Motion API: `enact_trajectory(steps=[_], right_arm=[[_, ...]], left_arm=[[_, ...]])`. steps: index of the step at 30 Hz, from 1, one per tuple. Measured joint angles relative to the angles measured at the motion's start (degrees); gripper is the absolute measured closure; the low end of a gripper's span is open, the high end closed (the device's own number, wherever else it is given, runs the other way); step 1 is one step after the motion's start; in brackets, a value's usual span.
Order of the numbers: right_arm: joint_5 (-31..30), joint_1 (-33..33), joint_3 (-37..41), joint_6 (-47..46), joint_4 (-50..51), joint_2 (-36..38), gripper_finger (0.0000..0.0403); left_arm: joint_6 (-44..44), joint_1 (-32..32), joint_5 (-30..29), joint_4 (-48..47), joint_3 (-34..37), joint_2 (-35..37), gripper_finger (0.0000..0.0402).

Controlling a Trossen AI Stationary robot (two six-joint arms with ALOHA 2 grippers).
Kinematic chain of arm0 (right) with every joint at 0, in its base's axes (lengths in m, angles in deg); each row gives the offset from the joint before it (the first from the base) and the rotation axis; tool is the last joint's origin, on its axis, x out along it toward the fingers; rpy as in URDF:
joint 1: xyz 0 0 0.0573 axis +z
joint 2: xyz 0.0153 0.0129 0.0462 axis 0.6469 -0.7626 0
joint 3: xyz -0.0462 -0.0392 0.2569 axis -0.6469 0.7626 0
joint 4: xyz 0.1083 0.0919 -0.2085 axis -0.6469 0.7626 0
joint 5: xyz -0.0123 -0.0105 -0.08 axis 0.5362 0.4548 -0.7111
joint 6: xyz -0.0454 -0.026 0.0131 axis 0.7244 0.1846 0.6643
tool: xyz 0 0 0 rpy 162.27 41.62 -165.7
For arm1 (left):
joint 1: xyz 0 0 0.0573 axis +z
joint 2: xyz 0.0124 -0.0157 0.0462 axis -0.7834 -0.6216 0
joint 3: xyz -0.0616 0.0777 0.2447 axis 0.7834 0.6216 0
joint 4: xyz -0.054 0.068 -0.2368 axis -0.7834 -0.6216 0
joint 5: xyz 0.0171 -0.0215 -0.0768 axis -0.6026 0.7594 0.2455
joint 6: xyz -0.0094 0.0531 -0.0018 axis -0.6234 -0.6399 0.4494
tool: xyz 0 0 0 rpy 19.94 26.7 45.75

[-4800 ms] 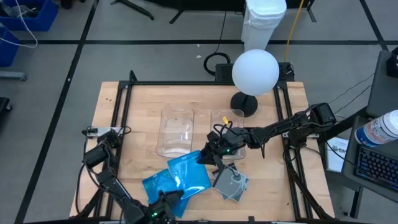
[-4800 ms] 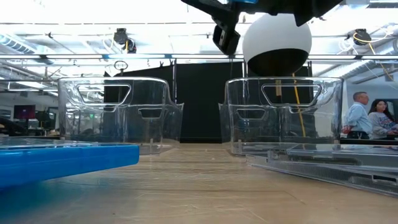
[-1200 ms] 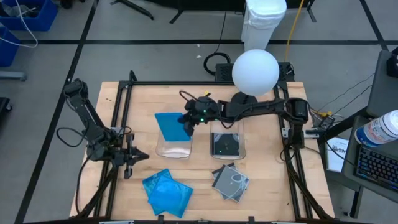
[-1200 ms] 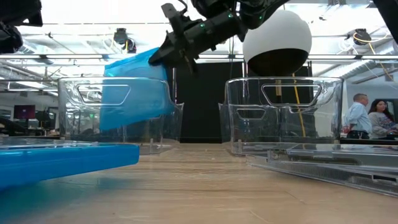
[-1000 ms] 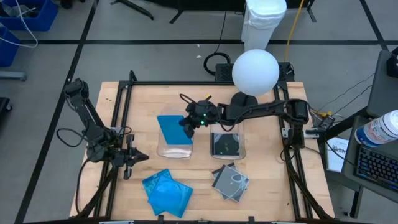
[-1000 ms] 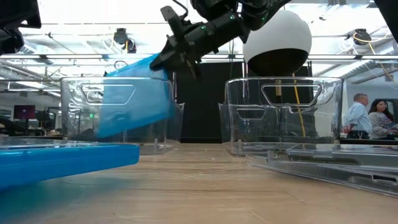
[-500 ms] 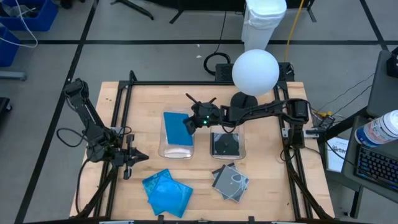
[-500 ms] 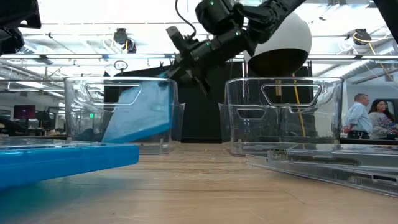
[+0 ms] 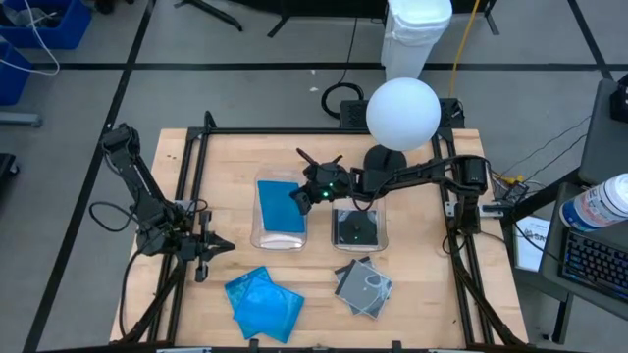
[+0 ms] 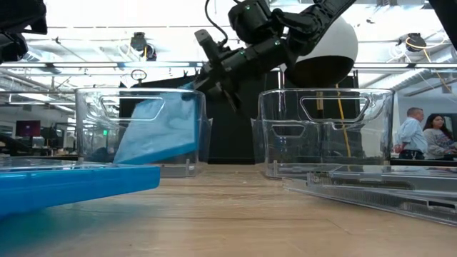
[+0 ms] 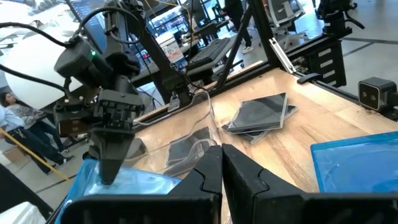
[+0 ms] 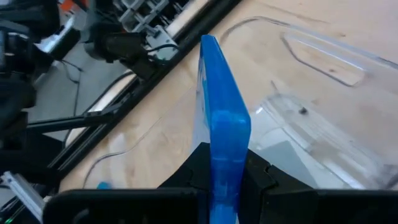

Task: Pick & place jewel cases by type
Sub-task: Put the blue CD case into the left transparent bin

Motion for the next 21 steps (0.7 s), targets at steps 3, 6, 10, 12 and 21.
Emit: enact_trajectory(steps=[3,6,10,12,21], right_arm=[[1.96,0.00,0.05,-1.52,-2.94,-0.03,0.0377],[3.76,0.00,0.05,-3.41,-3.93,-0.01,0.0375],[3.72,0.49,0.05,-4.33,-3.28,-0.01,0.0377],[3.78,0.86,0.05,-4.47,-3.36,-0.01,0.0377],[1.64,1.86,0.04,-4.67,0.51,-0.01,0.0377]], left_arm=[[0.01,0.00,0.00,0.00,0.00,0.00,0.0383],[0.07,0.00,0.00,0.00,0.00,0.00,0.0383],[0.45,0.00,-0.02,0.00,-0.02,0.00,0.0383],[0.47,0.00,-0.02,0.00,-0.02,-0.01,0.0383],[1.08,0.00,-0.02,-0.07,-0.02,0.00,0.0383]])
